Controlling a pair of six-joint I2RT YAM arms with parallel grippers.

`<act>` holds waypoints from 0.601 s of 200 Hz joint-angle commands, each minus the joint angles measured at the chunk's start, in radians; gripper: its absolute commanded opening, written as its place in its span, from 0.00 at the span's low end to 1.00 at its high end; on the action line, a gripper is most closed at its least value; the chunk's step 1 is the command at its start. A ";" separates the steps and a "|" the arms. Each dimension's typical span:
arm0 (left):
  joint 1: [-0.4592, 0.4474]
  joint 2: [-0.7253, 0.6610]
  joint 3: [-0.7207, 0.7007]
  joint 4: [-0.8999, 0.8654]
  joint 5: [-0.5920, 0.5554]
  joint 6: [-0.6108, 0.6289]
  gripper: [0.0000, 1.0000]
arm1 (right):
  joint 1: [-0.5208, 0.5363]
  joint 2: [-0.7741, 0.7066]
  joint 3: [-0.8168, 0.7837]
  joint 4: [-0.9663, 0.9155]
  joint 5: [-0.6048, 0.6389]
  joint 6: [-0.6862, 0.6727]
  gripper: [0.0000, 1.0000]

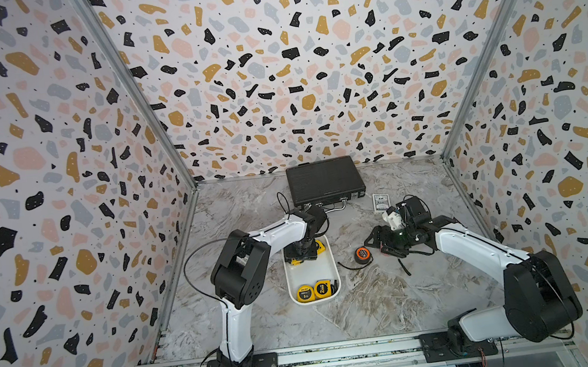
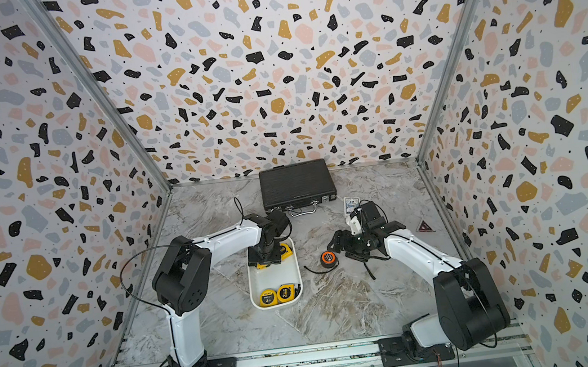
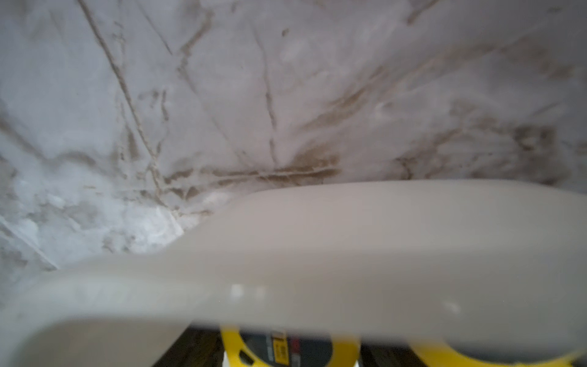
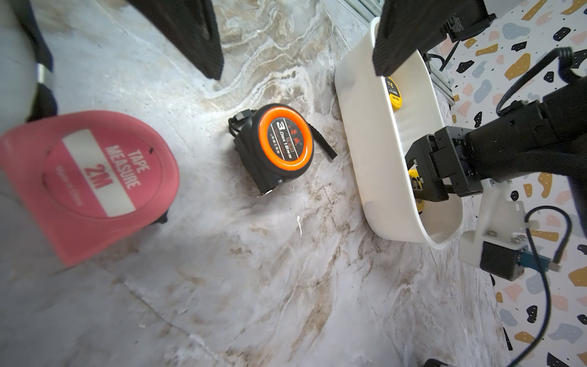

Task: Take the tape measure out of the storage box
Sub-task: Pick up the tape measure from the storage box.

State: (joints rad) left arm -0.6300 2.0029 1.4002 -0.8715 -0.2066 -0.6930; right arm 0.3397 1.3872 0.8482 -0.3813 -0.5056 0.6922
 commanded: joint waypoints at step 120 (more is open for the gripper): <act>-0.013 -0.211 -0.047 -0.053 0.017 -0.110 0.02 | -0.004 -0.041 0.037 0.002 -0.039 -0.019 0.77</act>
State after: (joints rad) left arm -0.6312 1.8790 1.3605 -0.8730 -0.1879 -0.7578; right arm 0.3386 1.3853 0.8539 -0.3809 -0.5293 0.6872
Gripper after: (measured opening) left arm 0.570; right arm 0.770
